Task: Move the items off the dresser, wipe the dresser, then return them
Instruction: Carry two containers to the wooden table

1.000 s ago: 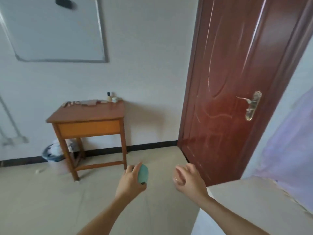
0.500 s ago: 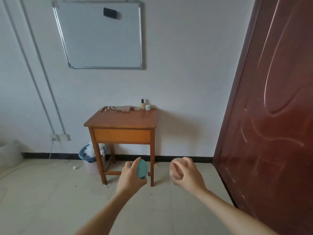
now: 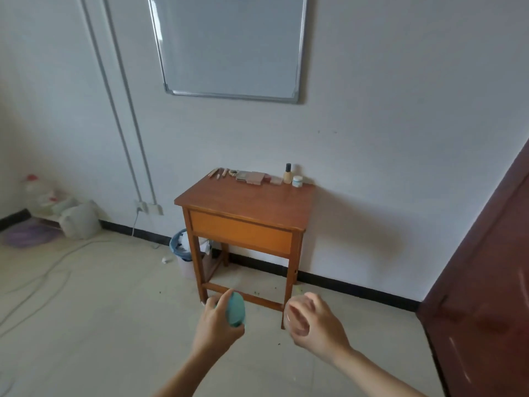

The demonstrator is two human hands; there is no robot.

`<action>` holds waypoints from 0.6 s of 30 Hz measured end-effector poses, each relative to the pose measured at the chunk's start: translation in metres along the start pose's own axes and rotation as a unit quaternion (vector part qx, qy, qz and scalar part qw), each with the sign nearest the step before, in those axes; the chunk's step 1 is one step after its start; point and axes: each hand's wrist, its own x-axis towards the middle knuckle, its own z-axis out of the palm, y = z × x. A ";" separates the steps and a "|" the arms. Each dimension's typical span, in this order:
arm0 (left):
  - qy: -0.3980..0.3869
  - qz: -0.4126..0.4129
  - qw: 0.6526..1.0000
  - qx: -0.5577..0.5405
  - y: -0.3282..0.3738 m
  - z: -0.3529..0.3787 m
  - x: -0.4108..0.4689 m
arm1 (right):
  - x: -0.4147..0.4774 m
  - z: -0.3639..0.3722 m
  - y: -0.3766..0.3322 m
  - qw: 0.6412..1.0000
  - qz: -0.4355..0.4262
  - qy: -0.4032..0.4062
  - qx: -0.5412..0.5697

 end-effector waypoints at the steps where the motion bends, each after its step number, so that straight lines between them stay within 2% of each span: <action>1: 0.003 -0.009 1.000 -0.002 -0.004 -0.002 0.009 | 0.011 0.003 0.000 1.000 -0.004 0.000 0.001; 6: 0.026 -0.021 0.999 -0.013 -0.024 -0.013 0.069 | 0.075 0.023 0.001 0.999 -0.028 0.005 0.015; 11: 0.032 0.007 0.999 -0.008 -0.033 -0.026 0.146 | 0.153 0.033 0.001 0.999 -0.039 0.010 0.003; 15: 0.035 0.026 0.999 0.004 -0.030 -0.047 0.220 | 0.225 0.019 -0.003 0.999 -0.038 0.015 -0.019; 18: 0.027 0.043 0.999 -0.004 -0.031 -0.055 0.272 | 0.273 0.015 0.000 0.999 -0.006 0.045 -0.019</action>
